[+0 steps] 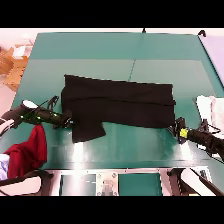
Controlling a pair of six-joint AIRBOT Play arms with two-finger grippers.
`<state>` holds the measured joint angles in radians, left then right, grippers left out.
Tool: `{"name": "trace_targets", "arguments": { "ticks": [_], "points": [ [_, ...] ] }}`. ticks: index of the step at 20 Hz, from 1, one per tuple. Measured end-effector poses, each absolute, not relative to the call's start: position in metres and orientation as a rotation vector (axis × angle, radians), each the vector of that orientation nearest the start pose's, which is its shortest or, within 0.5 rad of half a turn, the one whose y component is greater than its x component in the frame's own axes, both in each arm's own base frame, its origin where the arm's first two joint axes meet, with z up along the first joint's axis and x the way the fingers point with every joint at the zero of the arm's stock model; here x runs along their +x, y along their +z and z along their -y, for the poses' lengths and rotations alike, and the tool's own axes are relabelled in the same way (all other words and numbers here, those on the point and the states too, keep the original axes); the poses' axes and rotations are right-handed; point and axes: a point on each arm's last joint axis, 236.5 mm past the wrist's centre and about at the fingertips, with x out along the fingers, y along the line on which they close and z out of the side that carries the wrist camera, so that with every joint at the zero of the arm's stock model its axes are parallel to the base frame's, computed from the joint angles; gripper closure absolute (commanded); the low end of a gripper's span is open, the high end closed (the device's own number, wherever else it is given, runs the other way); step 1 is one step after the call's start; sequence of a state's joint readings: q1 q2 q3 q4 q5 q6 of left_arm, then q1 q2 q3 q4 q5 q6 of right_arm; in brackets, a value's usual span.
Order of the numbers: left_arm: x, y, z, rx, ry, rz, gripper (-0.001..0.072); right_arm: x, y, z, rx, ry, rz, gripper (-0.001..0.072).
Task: Fold the shirts.
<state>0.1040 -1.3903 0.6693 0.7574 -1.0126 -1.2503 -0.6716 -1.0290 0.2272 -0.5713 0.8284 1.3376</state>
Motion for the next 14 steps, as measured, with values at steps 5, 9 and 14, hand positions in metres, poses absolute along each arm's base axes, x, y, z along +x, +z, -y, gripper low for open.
{"name": "trace_targets", "arguments": {
  "ticks": [5, 9, 14],
  "points": [
    [0.280, -0.076, 0.103, -0.595, -0.320, -1.453, 0.0686, 0.256, -0.107, 0.024, 1.211, -0.246, -1.079, 0.0696],
    [0.254, -0.048, 0.089, -0.496, -0.292, -1.470, 0.0686, 0.240, -0.093, 0.036, 1.112, -0.275, -1.194, 0.0696],
    [0.244, -0.028, 0.086, -0.486, -0.266, -1.451, 0.0686, 0.237, -0.074, 0.050, 1.043, -0.312, -1.226, 0.0696]
  ]
}}
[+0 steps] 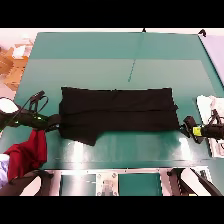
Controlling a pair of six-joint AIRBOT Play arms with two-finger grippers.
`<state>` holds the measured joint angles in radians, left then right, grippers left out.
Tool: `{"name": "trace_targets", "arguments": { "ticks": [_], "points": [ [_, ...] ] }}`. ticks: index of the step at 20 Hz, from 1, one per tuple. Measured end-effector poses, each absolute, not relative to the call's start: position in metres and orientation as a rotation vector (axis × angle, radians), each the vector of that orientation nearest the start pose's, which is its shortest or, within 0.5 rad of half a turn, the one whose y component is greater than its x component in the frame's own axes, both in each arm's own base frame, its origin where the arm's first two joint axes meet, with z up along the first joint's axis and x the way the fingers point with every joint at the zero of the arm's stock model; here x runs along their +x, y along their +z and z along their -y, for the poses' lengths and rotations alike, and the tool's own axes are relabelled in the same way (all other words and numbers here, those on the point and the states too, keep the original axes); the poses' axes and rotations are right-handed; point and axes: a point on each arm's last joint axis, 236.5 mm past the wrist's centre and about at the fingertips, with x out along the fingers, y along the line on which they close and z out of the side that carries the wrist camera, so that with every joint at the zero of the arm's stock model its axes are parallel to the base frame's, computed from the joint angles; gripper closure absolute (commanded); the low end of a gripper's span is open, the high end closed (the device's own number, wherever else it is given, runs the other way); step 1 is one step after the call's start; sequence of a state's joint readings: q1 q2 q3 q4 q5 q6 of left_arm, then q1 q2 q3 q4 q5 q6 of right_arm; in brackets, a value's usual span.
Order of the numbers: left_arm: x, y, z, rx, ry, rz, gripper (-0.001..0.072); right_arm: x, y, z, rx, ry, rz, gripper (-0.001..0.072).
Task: Fold the shirts.
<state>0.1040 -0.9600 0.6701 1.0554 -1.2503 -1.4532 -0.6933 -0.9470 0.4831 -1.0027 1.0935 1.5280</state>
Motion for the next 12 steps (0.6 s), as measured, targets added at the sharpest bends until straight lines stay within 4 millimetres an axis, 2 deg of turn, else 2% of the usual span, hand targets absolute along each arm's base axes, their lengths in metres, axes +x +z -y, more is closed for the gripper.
{"name": "trace_targets", "arguments": {
  "ticks": [3, 7, 9, 12],
  "points": [
    [0.261, -0.013, 0.087, -0.506, -0.263, -1.373, 0.0686, 0.263, -0.048, 0.052, 1.012, -0.271, -1.160, 0.0696],
    [0.306, 0.016, 0.084, -0.514, -0.258, -1.218, 0.0686, 0.316, -0.005, 0.053, 0.963, -0.194, -1.037, 0.0696],
    [0.328, 0.022, 0.082, -0.516, -0.258, -1.183, 0.0685, 0.342, 0.004, 0.050, 0.957, -0.159, -1.015, 0.0696],
    [0.362, 0.019, 0.081, -0.528, -0.266, -1.168, 0.0685, 0.380, 0.001, 0.045, 0.956, -0.125, -1.013, 0.0695]
  ]
}}
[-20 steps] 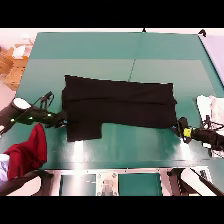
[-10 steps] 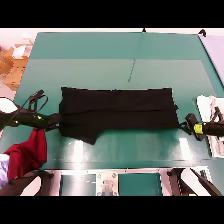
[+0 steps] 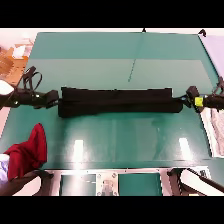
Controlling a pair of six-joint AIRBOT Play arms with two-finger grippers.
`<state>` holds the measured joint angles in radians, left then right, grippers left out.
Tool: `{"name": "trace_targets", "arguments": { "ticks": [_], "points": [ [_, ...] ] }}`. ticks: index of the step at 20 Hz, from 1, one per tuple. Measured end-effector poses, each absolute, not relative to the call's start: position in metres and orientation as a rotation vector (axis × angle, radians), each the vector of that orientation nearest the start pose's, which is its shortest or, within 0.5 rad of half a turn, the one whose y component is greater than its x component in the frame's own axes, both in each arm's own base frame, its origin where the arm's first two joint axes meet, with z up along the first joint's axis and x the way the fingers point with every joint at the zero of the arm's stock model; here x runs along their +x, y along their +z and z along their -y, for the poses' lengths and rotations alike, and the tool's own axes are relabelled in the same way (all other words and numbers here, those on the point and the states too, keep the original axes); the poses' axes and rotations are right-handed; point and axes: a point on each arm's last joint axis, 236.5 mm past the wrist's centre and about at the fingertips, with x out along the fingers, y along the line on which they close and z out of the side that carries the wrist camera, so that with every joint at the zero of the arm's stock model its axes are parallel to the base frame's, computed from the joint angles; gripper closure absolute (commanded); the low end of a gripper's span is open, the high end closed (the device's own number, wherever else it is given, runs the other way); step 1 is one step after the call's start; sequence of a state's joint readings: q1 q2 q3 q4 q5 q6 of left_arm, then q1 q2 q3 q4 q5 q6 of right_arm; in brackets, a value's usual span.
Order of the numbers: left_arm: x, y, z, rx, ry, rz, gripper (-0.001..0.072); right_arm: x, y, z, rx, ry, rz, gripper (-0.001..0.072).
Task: Fold the shirts.
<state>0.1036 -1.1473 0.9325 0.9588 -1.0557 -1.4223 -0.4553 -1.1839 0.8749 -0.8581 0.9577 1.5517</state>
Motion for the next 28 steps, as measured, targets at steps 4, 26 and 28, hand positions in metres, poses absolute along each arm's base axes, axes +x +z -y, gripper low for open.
{"name": "trace_targets", "arguments": {
  "ticks": [4, 26, 28],
  "points": [
    [0.403, -0.004, 0.086, -0.577, -0.288, -1.184, 0.0684, 0.426, -0.024, 0.035, 0.974, -0.099, -1.045, 0.0695],
    [0.477, 0.060, 0.074, -0.596, -0.429, -1.051, 0.0428, 0.426, -0.097, 0.068, 0.875, 0.259, -1.400, 0.0320],
    [0.474, 0.060, 0.076, -0.595, -0.440, -1.064, 0.0574, 0.430, -0.109, 0.059, 0.878, 0.295, -1.418, 0.0528]
  ]
}}
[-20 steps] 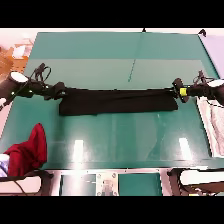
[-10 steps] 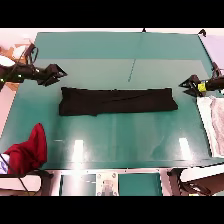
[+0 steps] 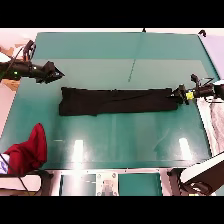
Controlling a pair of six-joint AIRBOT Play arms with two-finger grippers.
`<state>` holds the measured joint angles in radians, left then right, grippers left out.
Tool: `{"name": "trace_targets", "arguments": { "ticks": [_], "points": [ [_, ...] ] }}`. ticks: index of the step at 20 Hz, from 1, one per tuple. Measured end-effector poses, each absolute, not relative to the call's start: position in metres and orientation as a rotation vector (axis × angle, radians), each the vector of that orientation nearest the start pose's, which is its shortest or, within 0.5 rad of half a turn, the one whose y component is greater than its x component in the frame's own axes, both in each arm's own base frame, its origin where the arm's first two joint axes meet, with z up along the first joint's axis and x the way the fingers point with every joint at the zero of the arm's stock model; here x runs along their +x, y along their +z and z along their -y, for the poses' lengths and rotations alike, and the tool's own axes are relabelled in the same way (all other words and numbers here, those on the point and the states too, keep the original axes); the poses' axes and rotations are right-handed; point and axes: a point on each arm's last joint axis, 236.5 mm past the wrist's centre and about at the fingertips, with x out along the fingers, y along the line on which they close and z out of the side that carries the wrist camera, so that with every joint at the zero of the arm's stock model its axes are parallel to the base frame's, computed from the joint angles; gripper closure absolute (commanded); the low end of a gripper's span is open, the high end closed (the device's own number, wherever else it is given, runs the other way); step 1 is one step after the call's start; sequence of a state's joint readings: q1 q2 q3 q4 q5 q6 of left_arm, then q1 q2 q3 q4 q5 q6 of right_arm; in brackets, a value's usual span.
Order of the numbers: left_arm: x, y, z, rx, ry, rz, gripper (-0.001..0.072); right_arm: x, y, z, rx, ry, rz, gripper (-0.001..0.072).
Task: Fold the shirts.
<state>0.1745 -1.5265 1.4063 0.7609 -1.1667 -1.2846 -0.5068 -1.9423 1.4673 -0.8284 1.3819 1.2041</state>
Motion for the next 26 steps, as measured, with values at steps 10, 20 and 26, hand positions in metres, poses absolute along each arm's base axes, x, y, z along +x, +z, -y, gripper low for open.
{"name": "trace_targets", "arguments": {
  "ticks": [10, 20, 26],
  "points": [
    [0.458, 0.047, 0.177, -0.464, -0.578, -1.122, 0.0686, 0.460, -0.039, 0.056, 0.709, 0.462, -1.375, 0.0695],
    [0.428, -0.048, 0.410, -0.423, -0.720, -1.108, 0.0686, 0.438, 0.113, 0.022, 0.548, 0.540, -1.256, 0.0694],
    [0.427, -0.075, 0.477, -0.499, -0.756, -1.150, 0.0685, 0.420, 0.151, -0.011, 0.474, 0.595, -1.230, 0.0694]
  ]
}}
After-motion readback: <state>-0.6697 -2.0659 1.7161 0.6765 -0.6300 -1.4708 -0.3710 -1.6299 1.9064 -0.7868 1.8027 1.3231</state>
